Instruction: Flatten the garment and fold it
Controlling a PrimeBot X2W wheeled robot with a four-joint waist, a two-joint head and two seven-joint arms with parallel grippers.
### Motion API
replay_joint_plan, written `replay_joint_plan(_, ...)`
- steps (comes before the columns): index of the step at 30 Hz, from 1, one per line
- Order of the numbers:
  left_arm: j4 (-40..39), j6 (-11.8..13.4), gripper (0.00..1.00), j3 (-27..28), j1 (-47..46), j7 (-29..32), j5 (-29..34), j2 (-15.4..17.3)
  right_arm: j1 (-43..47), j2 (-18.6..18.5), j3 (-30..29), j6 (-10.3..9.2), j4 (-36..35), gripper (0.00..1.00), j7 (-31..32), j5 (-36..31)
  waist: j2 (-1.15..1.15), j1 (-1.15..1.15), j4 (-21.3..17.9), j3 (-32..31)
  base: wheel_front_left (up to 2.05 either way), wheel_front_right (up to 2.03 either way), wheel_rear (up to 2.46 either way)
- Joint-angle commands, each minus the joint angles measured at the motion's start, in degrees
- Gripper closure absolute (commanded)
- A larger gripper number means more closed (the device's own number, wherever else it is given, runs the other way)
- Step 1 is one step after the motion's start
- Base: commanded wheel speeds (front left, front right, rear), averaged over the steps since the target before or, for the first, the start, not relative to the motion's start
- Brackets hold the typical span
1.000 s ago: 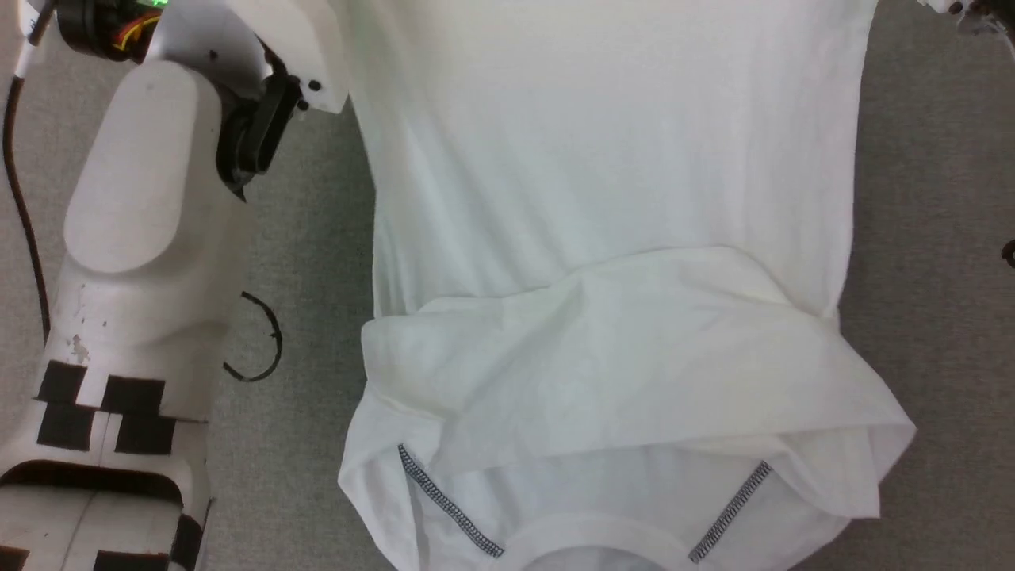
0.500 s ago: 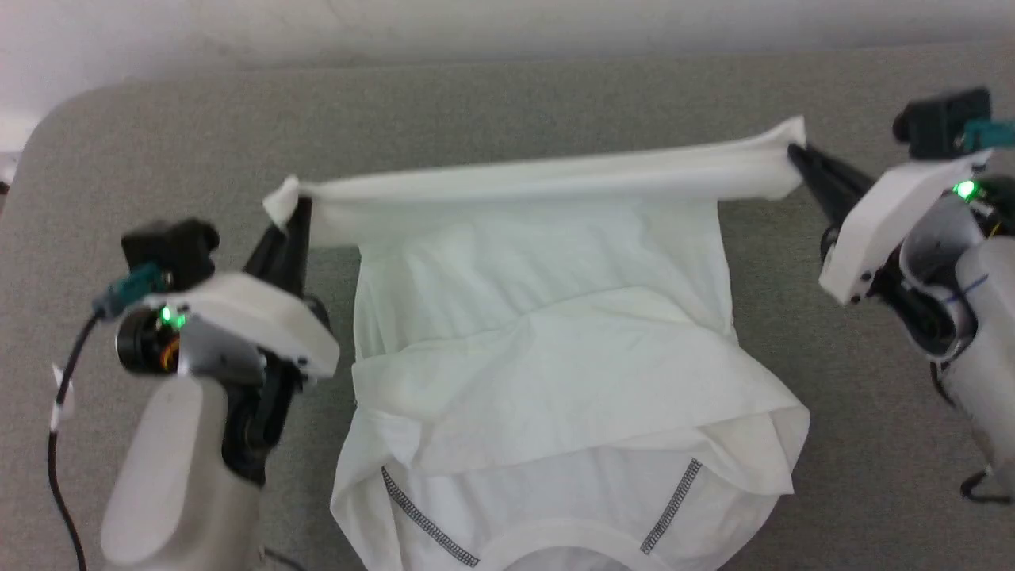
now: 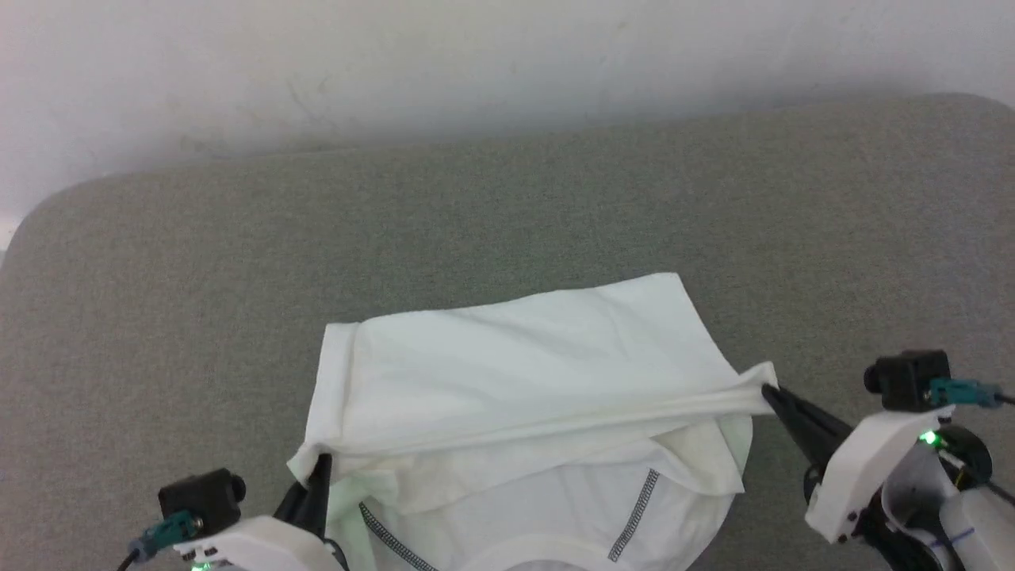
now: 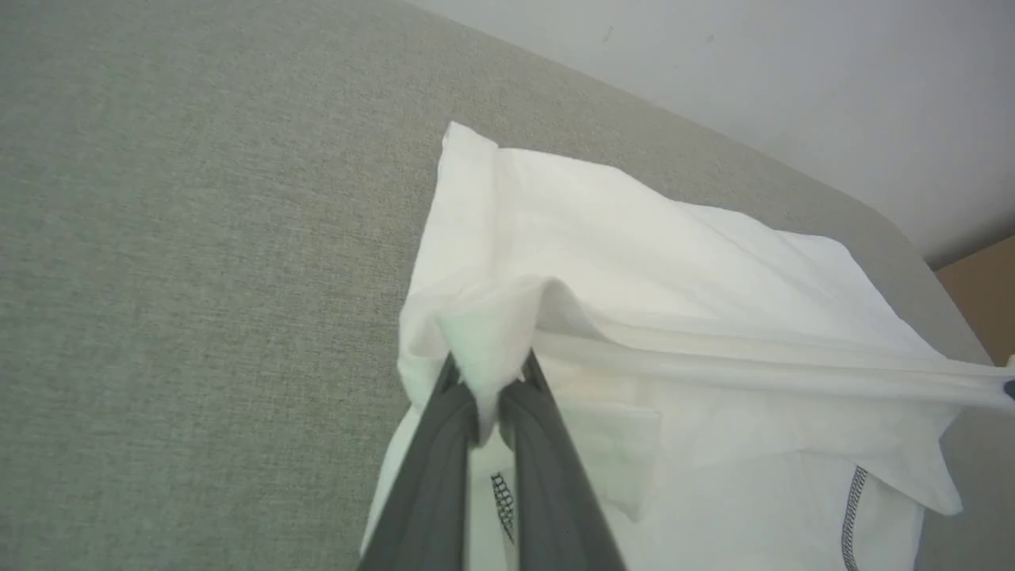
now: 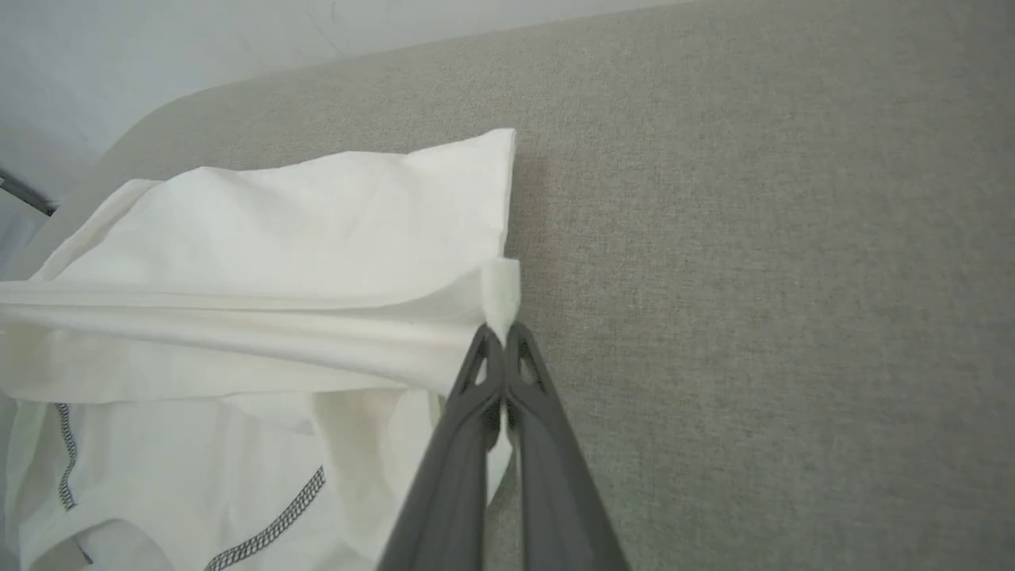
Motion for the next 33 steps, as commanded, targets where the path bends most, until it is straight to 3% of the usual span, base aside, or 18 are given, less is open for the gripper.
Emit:
replay_joint_plan(1, -0.7, 0.9, 1.00, 0.2, 1.8, 0.9, 0.1, 0.7, 2.9, 0.7, -1.9, -0.12, -1.9, 1.00, 1.3, -1.5, 0.00, 0.01, -0.7, -0.9, 0.00, 0.00, 0.00)
replay_joint_plan(7, -1.7, 2.1, 1.00, -1.5, 6.6, 6.1, -0.2, 1.6, 16.4, 7.1, -9.2, -0.12, -11.5, 1.00, 7.9, -7.6, 0.00, 0.01, -0.7, -1.6, 0.00, 0.00, 0.00)
replay_joint_plan(13, 1.4, 3.3, 1.00, -2.0, 9.5, 8.0, -0.6, 1.7, 23.8, 12.3, -13.7, -0.12, -14.9, 1.00, 12.1, -14.1, 0.00, 0.01, -0.9, -2.5, 0.00, 0.00, 0.00)
replay_joint_plan(14, 2.1, 3.1, 1.00, -1.9, 9.8, 8.1, -1.1, 1.5, 24.6, 13.2, -14.2, -0.12, -14.8, 0.93, 12.5, -14.5, 0.00, 0.01, -0.8, -2.6, 0.00, 0.00, 0.00)
replay_joint_plan(15, 2.6, 2.9, 1.00, -1.7, 10.1, 7.8, -1.8, 1.2, 25.3, 13.5, -14.5, -0.12, -14.6, 0.75, 12.9, -15.7, 0.00, 0.01, -0.7, -2.8, 0.00, 0.00, 0.00)
replay_joint_plan(16, 3.3, 2.6, 1.00, -1.8, 10.4, 8.0, -2.2, 1.1, 25.8, 14.0, -14.9, -0.12, -14.3, 0.31, 13.2, -16.5, 0.00, 0.01, -0.7, -3.0, 0.00, 0.00, 0.00)
replay_joint_plan(17, 4.1, 2.0, 0.94, -2.2, 10.8, 8.5, -2.4, 1.3, 26.4, 14.7, -15.1, -0.12, -13.9, 0.00, 13.6, -16.8, 0.00, 0.01, -0.7, -3.2, 0.00, 0.00, 0.00)
replay_joint_plan(18, 4.6, 1.4, 0.55, -2.4, 11.0, 8.5, -2.8, 1.3, 26.9, 14.8, -15.0, -0.12, -13.4, 0.00, 14.3, -17.8, 0.00, 0.01, -0.6, -3.3, 0.00, 0.00, 0.00)
replay_joint_plan(19, 4.9, 1.0, 0.00, -2.2, 11.0, 7.8, -3.3, 1.0, 27.4, 15.0, -14.7, -0.12, -13.2, 0.00, 14.4, -18.3, 0.00, 0.01, -0.5, -3.5, 0.00, 0.00, 0.00)
replay_joint_plan(22, 5.5, -0.3, 0.00, -2.8, 10.9, 6.5, -3.3, 0.9, 28.5, 16.3, -14.7, -0.12, -13.8, 0.00, 13.5, -18.6, 0.00, 0.01, -0.2, -4.3, 0.00, 0.00, 0.00)
replay_joint_plan(28, 4.2, -0.2, 0.00, -1.3, 9.8, 0.8, -1.7, 1.0, 30.2, 17.8, -16.0, -0.12, -18.6, 0.00, 8.3, -18.1, 0.00, 0.01, 0.0, -5.6, 0.00, 0.00, 0.00)
replay_joint_plan(33, 3.0, 0.3, 0.00, 0.5, 8.3, -3.1, -1.1, 1.0, 29.6, 16.8, -17.7, -0.12, -25.1, 0.00, 5.5, -17.7, 0.00, 0.01, -0.2, -6.4, 0.00, 0.00, 0.00)
